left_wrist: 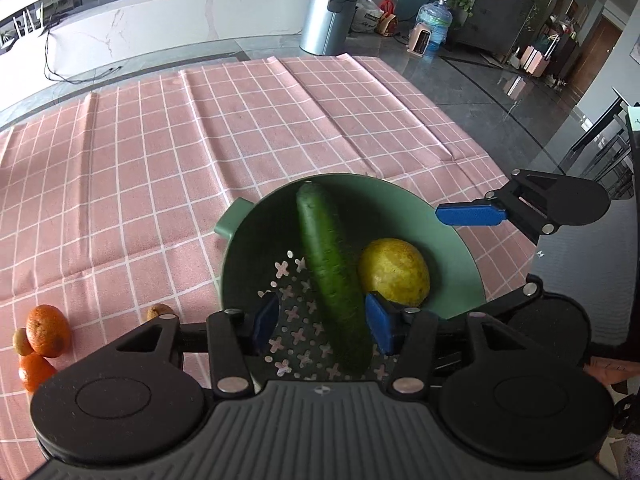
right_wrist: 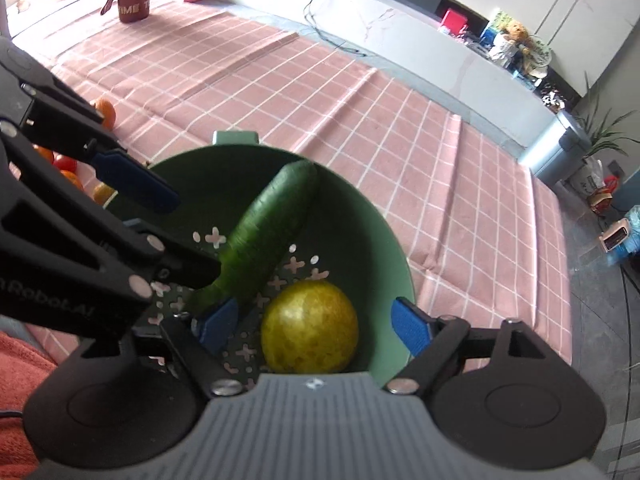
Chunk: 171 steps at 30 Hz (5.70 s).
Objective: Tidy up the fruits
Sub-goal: 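Open both grippers to drop the cucumber and pomelo into the colander, then grasp an orange with the right gripper while the left gripper approaches another orange, then close the left gripper on an orange beside the right gripper, then carry both held oranges over the colander and lower them inside, then open both grippers to release the oranges and withdraw from the colander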
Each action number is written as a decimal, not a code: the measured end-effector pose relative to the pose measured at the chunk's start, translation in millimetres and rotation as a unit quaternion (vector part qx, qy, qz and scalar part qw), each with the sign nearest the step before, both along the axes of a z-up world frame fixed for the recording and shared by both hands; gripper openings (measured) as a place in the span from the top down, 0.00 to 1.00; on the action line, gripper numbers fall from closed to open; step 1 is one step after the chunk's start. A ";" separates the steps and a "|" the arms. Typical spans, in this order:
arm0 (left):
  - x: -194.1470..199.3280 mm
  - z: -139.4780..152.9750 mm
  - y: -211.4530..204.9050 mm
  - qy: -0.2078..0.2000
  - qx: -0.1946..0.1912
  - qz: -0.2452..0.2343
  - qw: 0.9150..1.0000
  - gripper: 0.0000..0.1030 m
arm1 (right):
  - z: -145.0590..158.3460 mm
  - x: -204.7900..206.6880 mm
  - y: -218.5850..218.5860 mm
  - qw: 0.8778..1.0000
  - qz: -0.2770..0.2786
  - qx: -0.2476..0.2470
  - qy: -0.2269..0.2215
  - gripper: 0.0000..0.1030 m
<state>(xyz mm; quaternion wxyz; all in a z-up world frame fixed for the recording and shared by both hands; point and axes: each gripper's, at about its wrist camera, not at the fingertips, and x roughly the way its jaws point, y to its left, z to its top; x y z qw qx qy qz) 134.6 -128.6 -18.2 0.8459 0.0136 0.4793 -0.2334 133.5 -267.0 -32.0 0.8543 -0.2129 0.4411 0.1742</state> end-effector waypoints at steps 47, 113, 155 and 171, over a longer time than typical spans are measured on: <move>-38.2 -61.0 204.4 0.037 -0.006 0.166 0.985 0.43 | -52.2 -50.8 174.7 0.977 -0.052 0.205 0.021 0.58; -37.2 28.5 20.2 0.018 -0.065 -0.010 0.998 0.52 | 40.3 -69.8 -30.0 0.985 -0.086 0.141 0.052 0.61; 10.3 -48.3 -51.6 0.065 0.163 -0.140 0.975 0.46 | -32.6 5.1 -5.9 0.976 0.054 0.027 0.207 0.57; -15.2 10.1 -1.3 0.003 0.081 -0.078 0.994 0.44 | 13.5 -33.3 3.7 0.991 0.011 0.079 0.106 0.45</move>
